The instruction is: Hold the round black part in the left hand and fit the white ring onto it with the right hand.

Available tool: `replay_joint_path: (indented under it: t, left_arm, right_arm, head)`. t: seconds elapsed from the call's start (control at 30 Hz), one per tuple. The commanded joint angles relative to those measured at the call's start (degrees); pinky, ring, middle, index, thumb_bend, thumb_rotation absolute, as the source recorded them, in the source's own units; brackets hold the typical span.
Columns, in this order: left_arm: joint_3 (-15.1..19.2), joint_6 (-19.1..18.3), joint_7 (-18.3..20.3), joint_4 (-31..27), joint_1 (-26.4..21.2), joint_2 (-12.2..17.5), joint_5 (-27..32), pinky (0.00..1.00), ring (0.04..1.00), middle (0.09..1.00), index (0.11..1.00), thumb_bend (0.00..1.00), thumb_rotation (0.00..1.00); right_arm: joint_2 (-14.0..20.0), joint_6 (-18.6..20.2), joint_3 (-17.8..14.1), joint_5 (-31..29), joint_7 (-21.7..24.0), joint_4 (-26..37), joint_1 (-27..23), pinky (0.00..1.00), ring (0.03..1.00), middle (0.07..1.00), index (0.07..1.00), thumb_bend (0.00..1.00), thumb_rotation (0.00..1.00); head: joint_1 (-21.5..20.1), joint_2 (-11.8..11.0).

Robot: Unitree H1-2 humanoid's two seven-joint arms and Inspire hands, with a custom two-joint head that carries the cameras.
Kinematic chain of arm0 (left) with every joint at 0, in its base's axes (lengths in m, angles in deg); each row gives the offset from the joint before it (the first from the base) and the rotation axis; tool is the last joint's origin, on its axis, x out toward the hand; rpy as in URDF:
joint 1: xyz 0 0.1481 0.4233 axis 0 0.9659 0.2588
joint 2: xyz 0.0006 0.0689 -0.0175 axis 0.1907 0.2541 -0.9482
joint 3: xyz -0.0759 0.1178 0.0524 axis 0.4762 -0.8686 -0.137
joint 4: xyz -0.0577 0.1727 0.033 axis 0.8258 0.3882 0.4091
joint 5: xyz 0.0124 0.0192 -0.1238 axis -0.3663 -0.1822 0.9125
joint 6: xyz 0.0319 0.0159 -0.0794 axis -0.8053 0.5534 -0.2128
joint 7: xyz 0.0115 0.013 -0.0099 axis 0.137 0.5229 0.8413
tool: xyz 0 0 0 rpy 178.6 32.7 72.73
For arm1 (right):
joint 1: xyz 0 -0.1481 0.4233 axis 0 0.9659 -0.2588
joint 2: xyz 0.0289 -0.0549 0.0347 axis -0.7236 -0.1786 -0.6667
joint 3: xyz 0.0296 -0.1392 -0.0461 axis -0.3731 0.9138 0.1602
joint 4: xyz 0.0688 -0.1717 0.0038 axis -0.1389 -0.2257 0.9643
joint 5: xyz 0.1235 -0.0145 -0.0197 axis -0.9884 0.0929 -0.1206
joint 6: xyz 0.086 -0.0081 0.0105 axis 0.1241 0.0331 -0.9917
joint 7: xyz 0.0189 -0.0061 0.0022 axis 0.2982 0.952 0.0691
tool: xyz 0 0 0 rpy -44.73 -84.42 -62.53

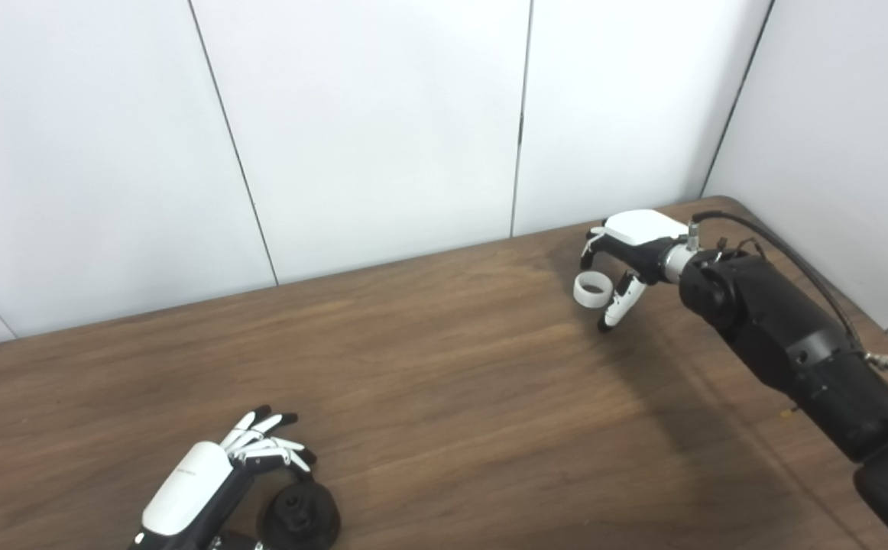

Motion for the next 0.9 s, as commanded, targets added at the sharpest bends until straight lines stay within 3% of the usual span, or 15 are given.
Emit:
replay_joint_path:
  t: [0.0, 0.87]
  left_arm:
    - [0.5, 0.5, 0.0, -1.4, -0.4, 0.9, 0.1, 1.0, 0.918, 0.696, 0.482, 0.52, 0.06]
    - [0.7, 0.5, 0.5, -2.0, -0.3, 1.3, 0.5, 1.0, 0.917, 0.699, 0.482, 0.52, 0.06]
  right_arm:
    - [2.1, -0.5, -0.6, 0.0, -1.2, 1.5, -1.4, 1.0, 1.0, 0.946, 0.738, 0.89, 0.31]
    - [2.1, -1.0, -0.5, 0.4, -2.5, 1.1, -0.9, 1.0, 1.0, 0.933, 0.73, 0.85, 0.29]
  head:
    - [-0.1, 0.1]
    - [-0.1, 0.2]
